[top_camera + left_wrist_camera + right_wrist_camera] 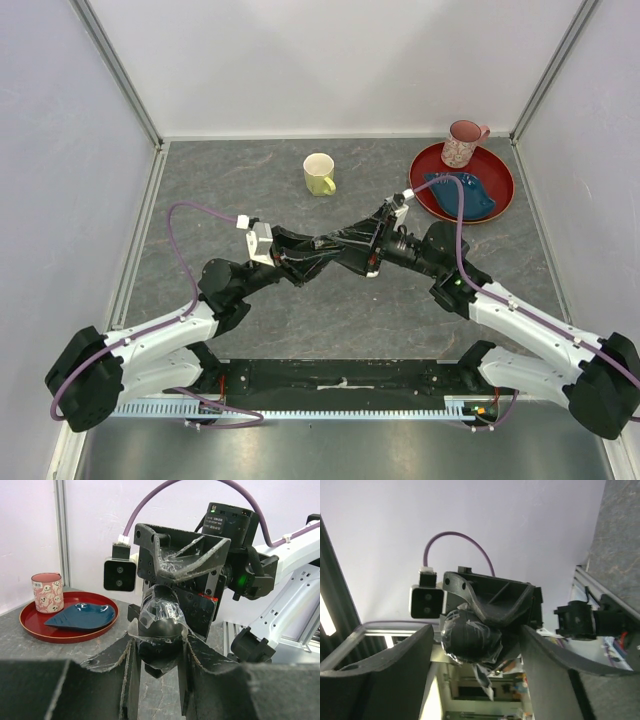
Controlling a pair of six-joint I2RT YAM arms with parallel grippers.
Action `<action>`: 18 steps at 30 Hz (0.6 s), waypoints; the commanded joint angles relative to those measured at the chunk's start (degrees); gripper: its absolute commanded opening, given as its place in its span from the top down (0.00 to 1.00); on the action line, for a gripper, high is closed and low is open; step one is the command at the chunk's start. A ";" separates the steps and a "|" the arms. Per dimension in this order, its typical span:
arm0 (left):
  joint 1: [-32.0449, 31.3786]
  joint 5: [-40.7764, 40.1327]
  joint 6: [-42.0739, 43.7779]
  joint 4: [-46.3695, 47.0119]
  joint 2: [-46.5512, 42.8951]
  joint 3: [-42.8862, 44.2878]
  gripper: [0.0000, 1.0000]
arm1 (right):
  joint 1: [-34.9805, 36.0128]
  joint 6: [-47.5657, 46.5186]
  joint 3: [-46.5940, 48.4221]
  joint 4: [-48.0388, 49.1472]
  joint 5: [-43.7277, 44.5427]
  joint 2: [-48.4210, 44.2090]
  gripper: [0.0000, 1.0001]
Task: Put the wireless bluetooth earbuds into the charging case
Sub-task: Pick up the charging case at the center of the board.
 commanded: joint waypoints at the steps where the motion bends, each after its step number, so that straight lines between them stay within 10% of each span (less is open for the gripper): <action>1: -0.23 0.02 -0.97 0.27 -1.00 2.23 0.98 | -0.38 -6.66 1.59 -3.65 1.49 -2.48 0.20; 18: -0.23 -1.56 0.44 -9.92 -11.81 -0.76 0.98 | -0.82 -50.53 20.31 -40.32 8.90 -7.85 0.08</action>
